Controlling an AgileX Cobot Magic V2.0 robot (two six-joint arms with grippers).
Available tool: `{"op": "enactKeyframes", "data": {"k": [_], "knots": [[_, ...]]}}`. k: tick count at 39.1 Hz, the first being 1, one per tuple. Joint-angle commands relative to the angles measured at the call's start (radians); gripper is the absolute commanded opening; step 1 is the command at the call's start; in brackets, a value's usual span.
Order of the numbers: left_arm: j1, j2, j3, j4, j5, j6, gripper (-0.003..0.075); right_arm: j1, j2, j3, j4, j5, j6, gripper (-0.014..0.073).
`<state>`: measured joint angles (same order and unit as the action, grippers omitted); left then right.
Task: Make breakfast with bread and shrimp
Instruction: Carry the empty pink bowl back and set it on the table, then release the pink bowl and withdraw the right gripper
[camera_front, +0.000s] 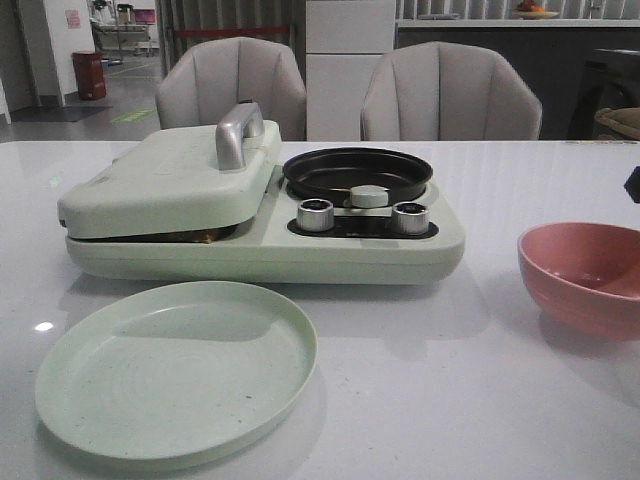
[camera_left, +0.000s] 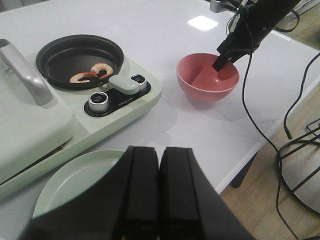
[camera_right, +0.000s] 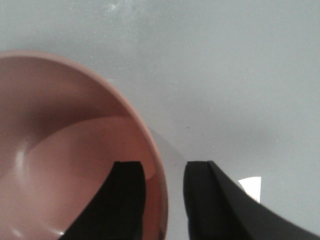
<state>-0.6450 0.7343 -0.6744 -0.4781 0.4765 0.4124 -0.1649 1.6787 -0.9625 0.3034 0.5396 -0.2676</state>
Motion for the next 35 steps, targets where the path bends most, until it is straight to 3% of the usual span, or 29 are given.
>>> {"op": "enactKeyframes", "data": {"k": [1,12,21,27,31,35], "knots": [[-0.004,-0.003,-0.034,-0.02,-0.063,-0.001,0.0098,-0.005,-0.055,-0.049,0.011,-0.014,-0.009,0.0393],[-0.004,-0.003,-0.034,-0.02,-0.063,-0.001,0.0098,0.044,-0.267,-0.046,-0.014,0.033,-0.01,0.0392],[-0.004,-0.003,-0.034,-0.02,-0.063,-0.001,0.0098,0.244,-0.576,0.121,-0.048,0.092,-0.008,0.0392],[-0.004,-0.003,-0.034,-0.02,-0.063,-0.001,0.0098,0.287,-0.76,0.211,-0.063,0.227,0.016,0.0392],[-0.004,-0.003,-0.034,-0.02,-0.063,-0.001,0.0098,0.287,-0.904,0.226,-0.182,0.394,0.099,0.0392],[-0.004,-0.003,-0.034,-0.02,-0.063,-0.001,0.0098,0.286,-1.048,0.226,-0.247,0.471,0.166,0.0396]]}}
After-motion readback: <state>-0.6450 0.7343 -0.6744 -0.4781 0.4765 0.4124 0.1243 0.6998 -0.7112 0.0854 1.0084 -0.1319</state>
